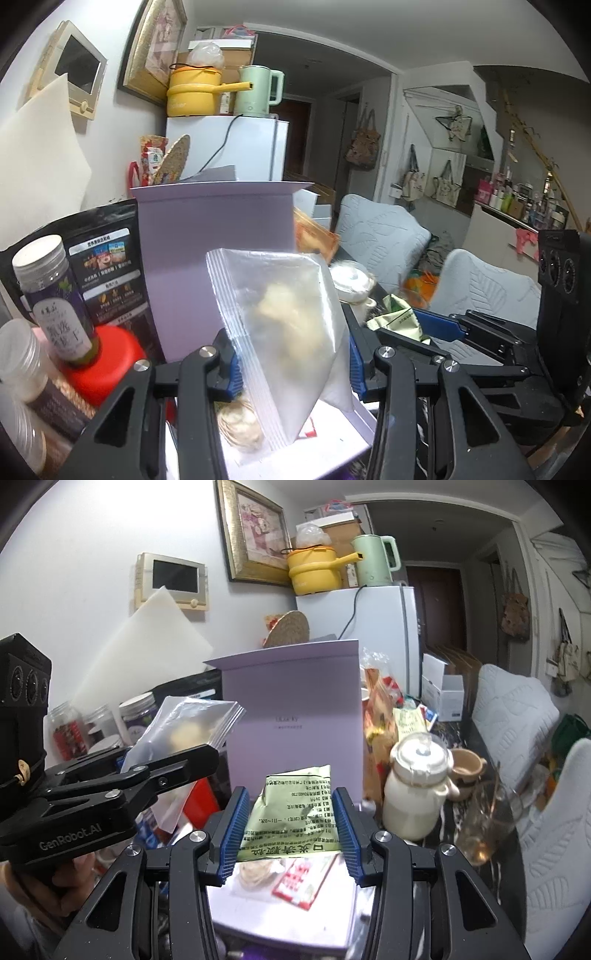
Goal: Organize soft objects
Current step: 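Lower the zip bag into the box with the left gripper while the right gripper lowers the sachet inside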
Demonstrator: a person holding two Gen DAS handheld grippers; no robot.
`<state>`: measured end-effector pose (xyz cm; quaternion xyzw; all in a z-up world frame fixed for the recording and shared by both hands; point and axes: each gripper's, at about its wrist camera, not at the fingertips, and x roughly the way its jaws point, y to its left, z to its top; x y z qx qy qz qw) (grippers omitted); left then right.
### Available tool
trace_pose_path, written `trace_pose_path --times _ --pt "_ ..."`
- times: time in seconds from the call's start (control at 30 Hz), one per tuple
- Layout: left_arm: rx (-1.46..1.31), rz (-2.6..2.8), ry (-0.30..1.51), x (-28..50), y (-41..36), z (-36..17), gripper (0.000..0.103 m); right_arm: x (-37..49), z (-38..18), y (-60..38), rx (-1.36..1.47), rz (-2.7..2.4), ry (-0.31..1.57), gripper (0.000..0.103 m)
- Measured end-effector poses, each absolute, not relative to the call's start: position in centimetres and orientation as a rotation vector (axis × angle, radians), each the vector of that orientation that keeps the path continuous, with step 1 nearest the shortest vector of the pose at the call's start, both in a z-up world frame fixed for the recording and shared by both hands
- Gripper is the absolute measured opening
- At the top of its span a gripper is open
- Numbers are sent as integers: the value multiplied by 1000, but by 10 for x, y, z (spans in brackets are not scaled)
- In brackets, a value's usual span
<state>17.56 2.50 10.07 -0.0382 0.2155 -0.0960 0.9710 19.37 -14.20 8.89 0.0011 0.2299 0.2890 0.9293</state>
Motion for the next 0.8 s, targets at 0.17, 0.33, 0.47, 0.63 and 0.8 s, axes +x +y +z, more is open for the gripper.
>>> trace_pose_path --times 0.17,0.33,0.47,0.63,0.8 --pt "-87 -155 459 200 36 89 43 219 84 -132 -12 587 477 46" --pt "-64 -103 508 220 43 75 43 243 73 -121 -28 605 507 46" --pt "-71 -91 548 234 47 63 43 261 59 -116 -15 607 546 46" --pt "-51 -68 598 249 45 47 43 277 41 -114 5 608 614 46" --pt "-61 -82 668 265 42 27 43 288 23 -110 -29 587 671 46"
